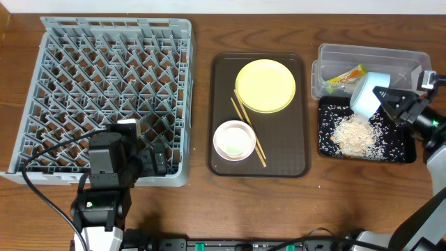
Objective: Sort waste into correct bins and load items into the dishwasher
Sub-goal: 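Tilt the bowl to pour the rice onto the black tray, then carry the emptied bowl back and set it on the yellow plate, then grasp the white paper cup from the pink bowl with right gripper, lift, then hand the white cup from the right gripper to the left gripper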
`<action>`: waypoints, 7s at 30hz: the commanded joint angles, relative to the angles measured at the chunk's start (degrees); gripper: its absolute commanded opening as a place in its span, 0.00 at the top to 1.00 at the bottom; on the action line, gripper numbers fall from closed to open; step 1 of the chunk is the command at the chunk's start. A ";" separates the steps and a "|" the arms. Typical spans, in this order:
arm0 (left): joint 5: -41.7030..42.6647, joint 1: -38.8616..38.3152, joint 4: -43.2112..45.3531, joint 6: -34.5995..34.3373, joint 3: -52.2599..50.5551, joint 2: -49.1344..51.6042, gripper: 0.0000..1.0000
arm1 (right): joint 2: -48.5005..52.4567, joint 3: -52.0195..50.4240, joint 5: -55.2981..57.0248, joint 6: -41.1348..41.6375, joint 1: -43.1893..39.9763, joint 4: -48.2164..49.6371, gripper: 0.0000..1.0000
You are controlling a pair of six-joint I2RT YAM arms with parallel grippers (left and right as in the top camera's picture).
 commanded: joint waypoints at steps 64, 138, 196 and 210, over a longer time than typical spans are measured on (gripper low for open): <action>-0.09 -0.24 -0.02 -0.57 1.42 -0.11 0.01 | 0.13 16.76 52.48 -14.51 47.78 -13.53 0.99; 0.17 -0.24 2.80 -3.67 1.42 -0.11 0.01 | 6.16 26.49 69.75 -33.20 58.66 -53.37 0.47; 32.70 -0.59 -0.42 -13.88 18.51 18.73 0.01 | 4.13 33.59 33.24 -27.34 46.16 -56.74 0.99; 56.98 -8.55 27.71 -17.84 18.51 27.54 0.01 | 4.13 33.59 14.23 -26.67 46.99 -50.27 0.99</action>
